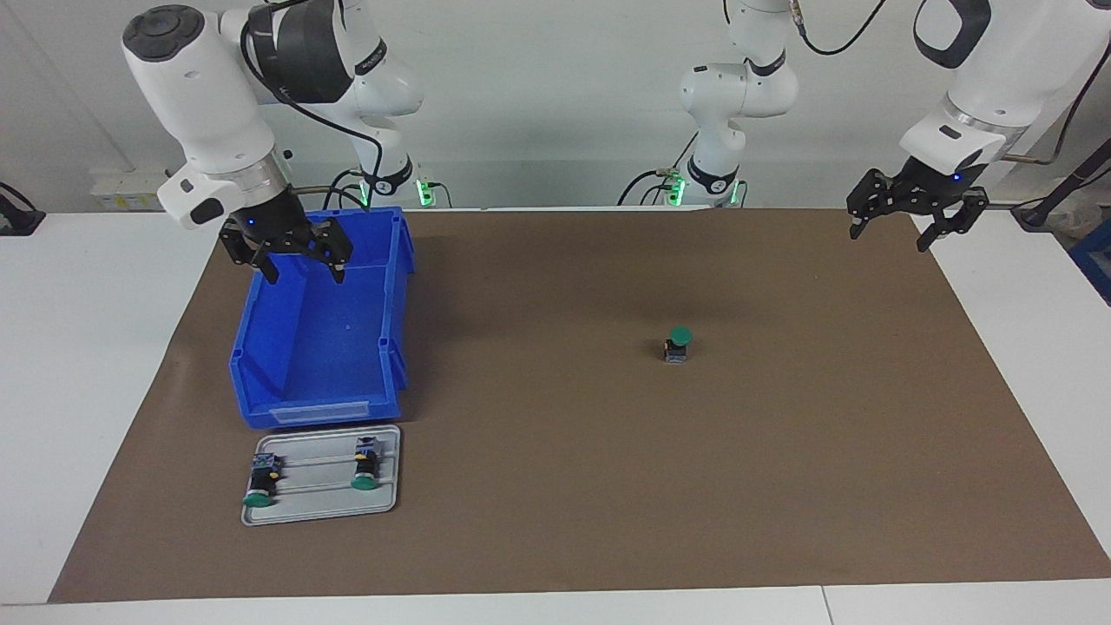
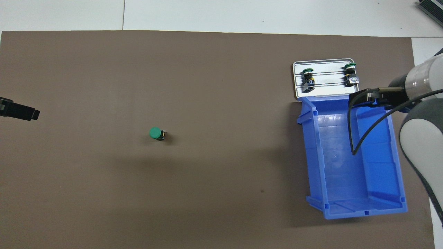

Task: Place and press button with both arms
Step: 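Reach the right gripper from the tray to the green button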

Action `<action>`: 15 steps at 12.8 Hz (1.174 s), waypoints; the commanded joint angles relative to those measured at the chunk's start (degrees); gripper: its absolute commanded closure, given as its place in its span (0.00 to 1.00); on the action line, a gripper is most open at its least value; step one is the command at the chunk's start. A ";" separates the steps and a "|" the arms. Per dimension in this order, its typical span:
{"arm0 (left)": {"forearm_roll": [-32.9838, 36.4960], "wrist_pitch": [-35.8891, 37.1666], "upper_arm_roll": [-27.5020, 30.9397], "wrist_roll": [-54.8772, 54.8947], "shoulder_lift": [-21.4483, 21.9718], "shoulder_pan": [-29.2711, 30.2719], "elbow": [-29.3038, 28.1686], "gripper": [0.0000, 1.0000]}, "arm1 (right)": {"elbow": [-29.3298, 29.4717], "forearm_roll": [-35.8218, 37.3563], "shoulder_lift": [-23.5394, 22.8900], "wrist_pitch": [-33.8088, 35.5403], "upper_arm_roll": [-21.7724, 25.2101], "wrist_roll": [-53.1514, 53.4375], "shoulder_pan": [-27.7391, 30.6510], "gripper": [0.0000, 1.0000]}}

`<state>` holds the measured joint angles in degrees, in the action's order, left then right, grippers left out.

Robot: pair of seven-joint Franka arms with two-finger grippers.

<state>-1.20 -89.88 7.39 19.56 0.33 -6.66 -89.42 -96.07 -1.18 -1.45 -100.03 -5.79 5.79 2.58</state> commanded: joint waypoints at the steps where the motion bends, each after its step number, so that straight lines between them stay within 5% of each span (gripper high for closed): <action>1: 1.11 4.53 -0.35 -1.02 -2.44 0.42 4.60 0.00 | -0.87 -1.29 0.75 -0.17 -0.10 -1.39 0.41 0.00; 9: 1.11 4.01 -0.35 -4.98 0.90 0.33 0.74 0.00 | -0.61 -1.20 0.57 0.37 -0.18 -0.87 2.35 0.00; 15: 1.20 4.27 -0.35 -4.97 0.90 0.33 0.74 0.00 | -0.09 0.47 -3.10 -8.93 -0.54 12.14 -13.62 0.01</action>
<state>-1.15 -85.77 7.34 15.12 -0.05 -6.59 -87.40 -96.11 -1.11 -2.32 -105.11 -6.35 16.49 -7.68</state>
